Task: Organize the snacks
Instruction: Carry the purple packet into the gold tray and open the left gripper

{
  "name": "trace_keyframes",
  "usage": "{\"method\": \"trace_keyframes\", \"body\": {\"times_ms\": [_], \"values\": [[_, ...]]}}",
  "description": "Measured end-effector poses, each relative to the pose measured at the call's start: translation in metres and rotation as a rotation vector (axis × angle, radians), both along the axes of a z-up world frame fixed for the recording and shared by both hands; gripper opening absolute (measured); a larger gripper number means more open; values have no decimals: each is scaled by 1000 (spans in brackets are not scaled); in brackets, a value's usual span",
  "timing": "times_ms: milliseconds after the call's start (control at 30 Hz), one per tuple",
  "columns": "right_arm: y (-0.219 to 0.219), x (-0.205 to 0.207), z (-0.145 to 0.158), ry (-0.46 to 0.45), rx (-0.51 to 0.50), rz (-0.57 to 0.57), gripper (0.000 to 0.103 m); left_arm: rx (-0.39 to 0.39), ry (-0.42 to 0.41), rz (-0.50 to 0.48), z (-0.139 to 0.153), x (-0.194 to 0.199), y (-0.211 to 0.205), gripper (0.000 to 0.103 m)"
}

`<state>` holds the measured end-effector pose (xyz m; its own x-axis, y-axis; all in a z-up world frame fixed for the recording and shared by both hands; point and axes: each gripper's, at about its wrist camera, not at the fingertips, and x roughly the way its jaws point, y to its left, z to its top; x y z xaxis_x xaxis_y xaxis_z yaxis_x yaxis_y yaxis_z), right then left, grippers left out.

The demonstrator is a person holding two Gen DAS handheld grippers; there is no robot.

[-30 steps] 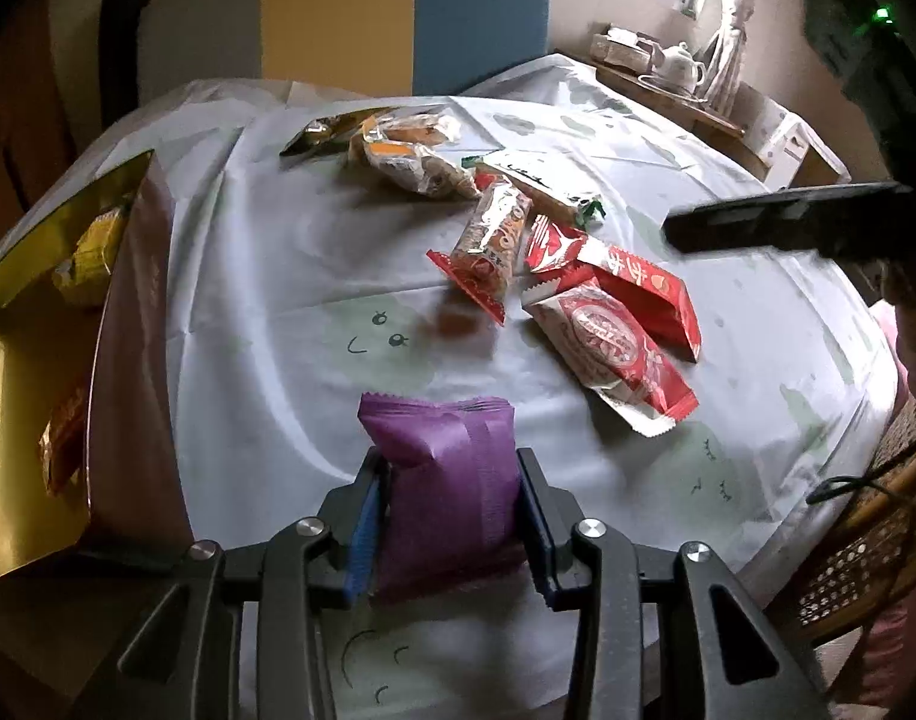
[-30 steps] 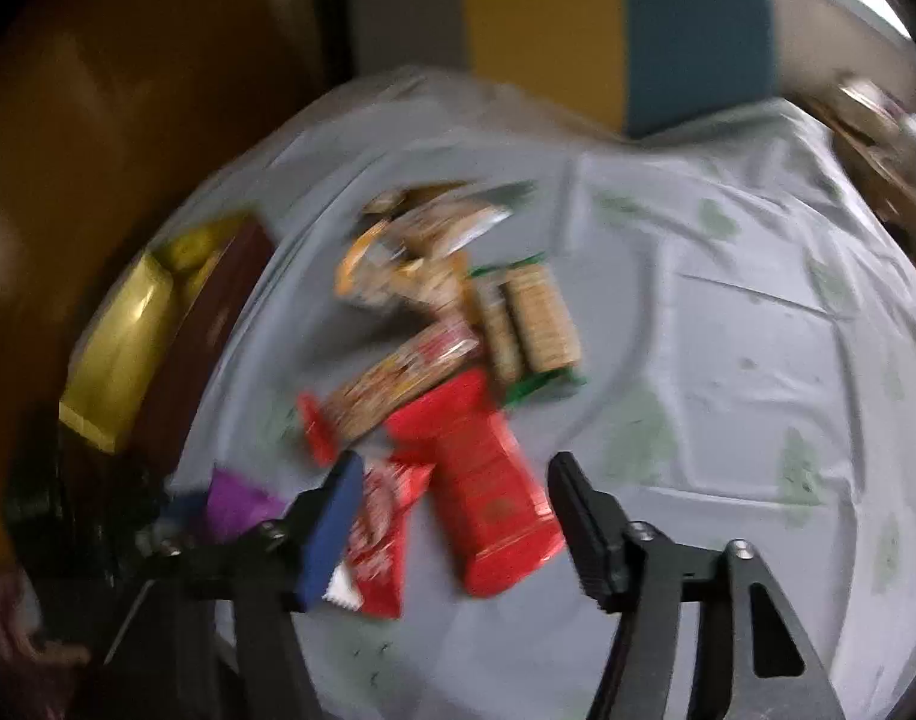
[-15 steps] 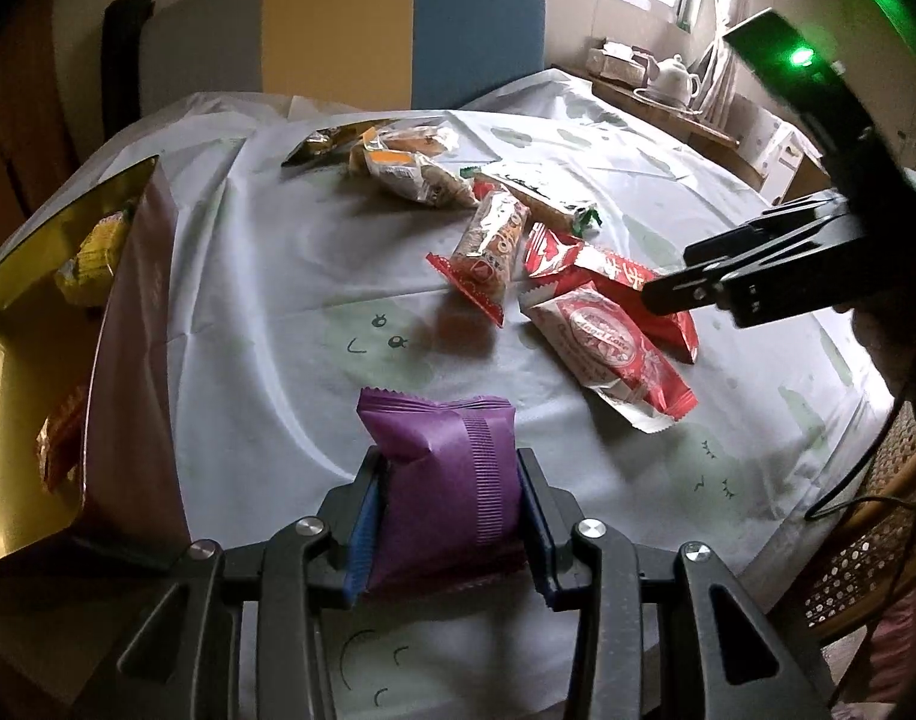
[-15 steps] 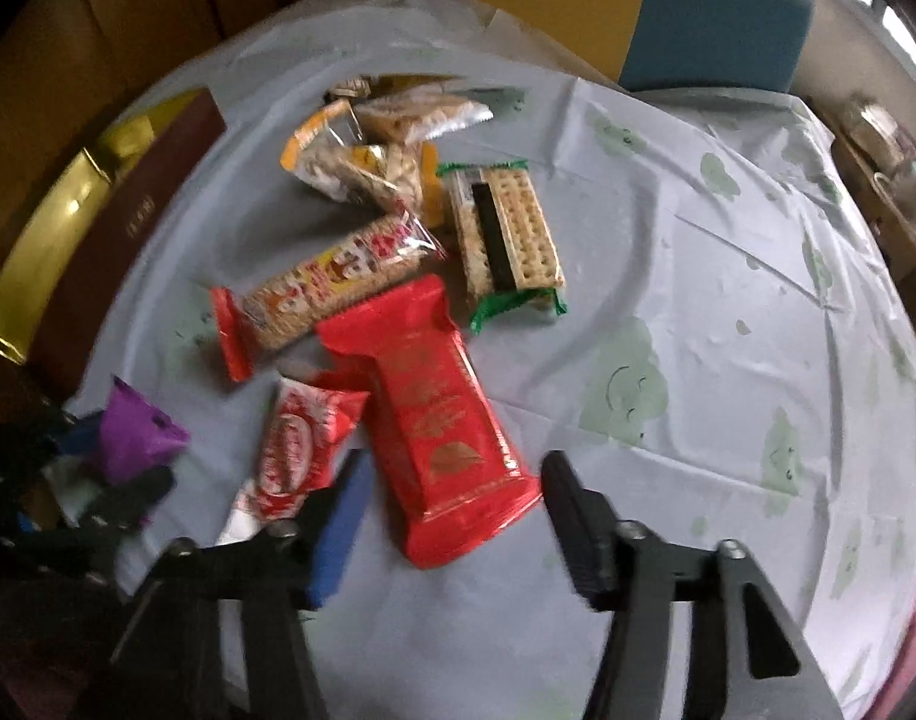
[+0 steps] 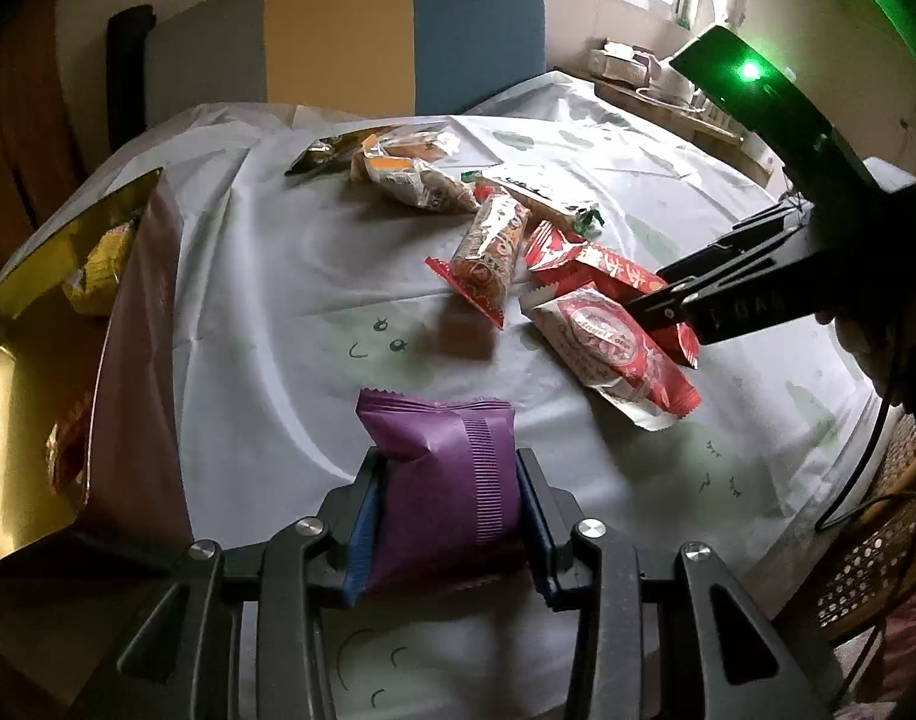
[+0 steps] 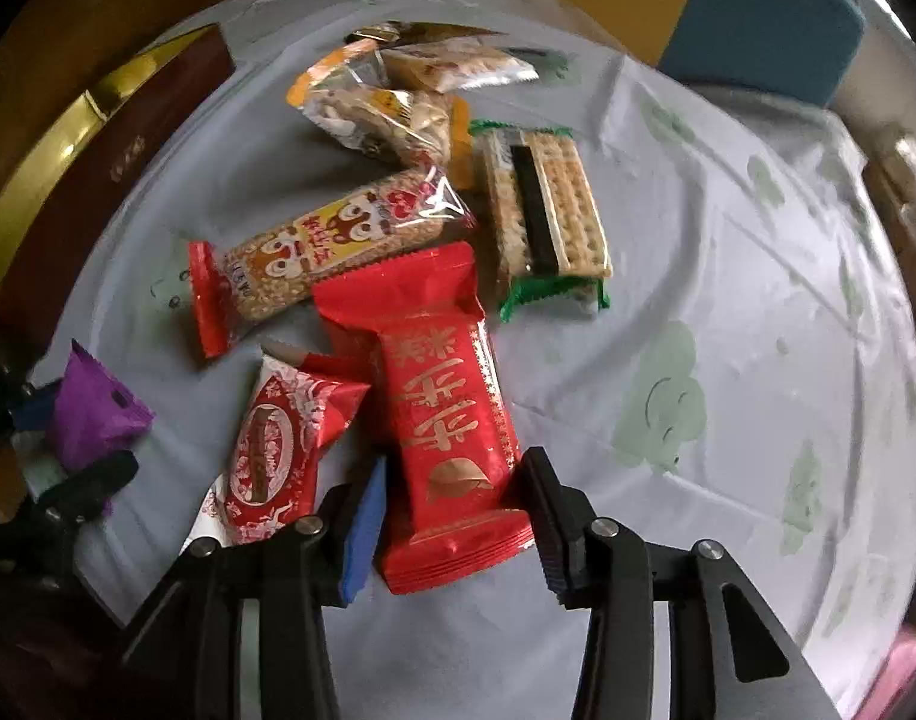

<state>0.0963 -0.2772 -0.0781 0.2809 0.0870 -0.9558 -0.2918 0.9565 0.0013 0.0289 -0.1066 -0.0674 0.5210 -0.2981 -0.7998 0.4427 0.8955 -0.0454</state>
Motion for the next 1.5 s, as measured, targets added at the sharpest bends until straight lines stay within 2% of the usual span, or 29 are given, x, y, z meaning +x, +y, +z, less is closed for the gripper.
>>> {"method": "trace_keyframes", "body": {"times_ms": [200,267,400,467,567,733,800,900,1000,1100,1233,1300,1500], "values": [[-2,6,-2,-6,-12,-11,50,14,-5,0,-1,1,-2,42],[0,3,-2,-22,-26,-15,53,11,-3,1,-1,1,-1,42],[10,-2,-1,-59,-62,11,54,14,-2,0,-1,1,-2,42],[16,-3,-2,-66,-59,25,43,12,3,-1,1,1,-2,41],[22,-6,-2,-70,-76,32,43,-17,21,-10,4,2,1,41],[9,-1,-1,-40,-29,6,45,-137,-23,-21,45,-2,14,41],[10,-1,-1,-49,-40,12,45,-213,-29,22,68,4,33,41],[5,-1,-1,-51,-36,8,46,-305,-46,143,95,18,77,41],[7,-3,0,-53,-40,9,46,-329,-32,292,104,37,123,41],[9,-4,0,-59,-50,17,46,-322,17,429,94,55,163,41],[10,-5,1,-60,-56,22,46,-361,144,529,69,76,198,41],[10,-5,0,-60,-56,23,47,-378,192,544,59,85,205,41],[11,-6,1,-64,-62,30,47,-343,232,535,42,115,194,42]]}}
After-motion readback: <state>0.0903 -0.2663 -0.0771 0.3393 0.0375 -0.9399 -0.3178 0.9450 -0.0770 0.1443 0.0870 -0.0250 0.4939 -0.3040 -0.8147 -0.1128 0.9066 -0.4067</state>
